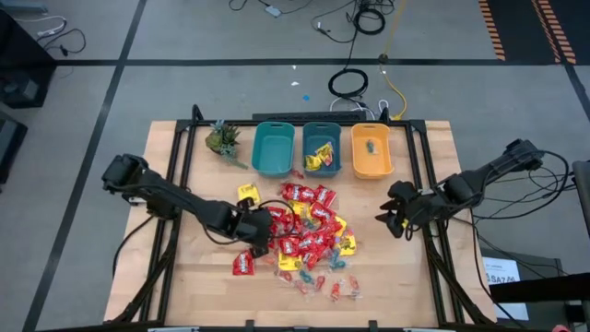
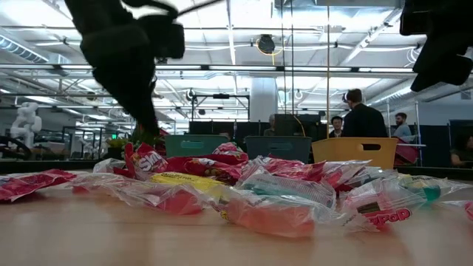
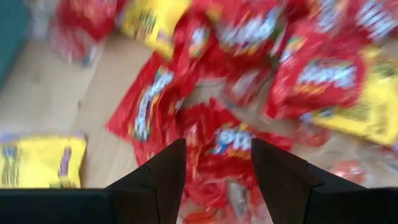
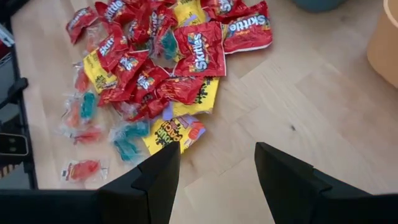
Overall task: Sort candy
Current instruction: Put the red candy into the green bin
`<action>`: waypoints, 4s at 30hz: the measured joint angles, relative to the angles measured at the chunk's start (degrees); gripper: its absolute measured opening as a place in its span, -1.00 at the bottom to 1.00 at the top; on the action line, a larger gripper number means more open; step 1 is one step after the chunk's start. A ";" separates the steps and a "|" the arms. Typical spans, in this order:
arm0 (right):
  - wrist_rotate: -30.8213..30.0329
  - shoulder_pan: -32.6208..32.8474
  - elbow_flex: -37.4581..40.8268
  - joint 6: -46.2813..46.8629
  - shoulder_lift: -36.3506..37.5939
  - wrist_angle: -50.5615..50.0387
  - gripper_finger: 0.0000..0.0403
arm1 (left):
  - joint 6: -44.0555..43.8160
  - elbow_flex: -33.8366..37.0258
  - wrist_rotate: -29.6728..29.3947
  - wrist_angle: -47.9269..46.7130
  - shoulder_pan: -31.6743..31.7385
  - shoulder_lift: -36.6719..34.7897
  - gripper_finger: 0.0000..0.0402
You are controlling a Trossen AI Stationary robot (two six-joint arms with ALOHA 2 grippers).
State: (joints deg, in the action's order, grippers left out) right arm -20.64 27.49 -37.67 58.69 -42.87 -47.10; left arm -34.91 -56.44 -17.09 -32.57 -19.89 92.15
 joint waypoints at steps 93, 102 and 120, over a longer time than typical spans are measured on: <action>-3.50 -0.02 0.00 -0.85 2.03 6.91 -0.01 | 48.88 -26.48 10.61 -14.71 55.13 -0.65 -0.32; -3.51 -0.02 0.00 -0.92 2.03 6.87 -0.01 | 38.12 -26.39 14.37 -19.32 49.47 -1.27 -0.32; -3.52 -0.02 0.00 -1.32 1.99 6.56 -0.01 | 27.41 -11.54 12.43 -11.66 21.68 -2.74 -0.32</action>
State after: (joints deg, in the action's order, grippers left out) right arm -24.16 27.46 -37.67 57.37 -40.88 -40.53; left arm -7.50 -67.98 -4.66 -44.24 1.79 89.41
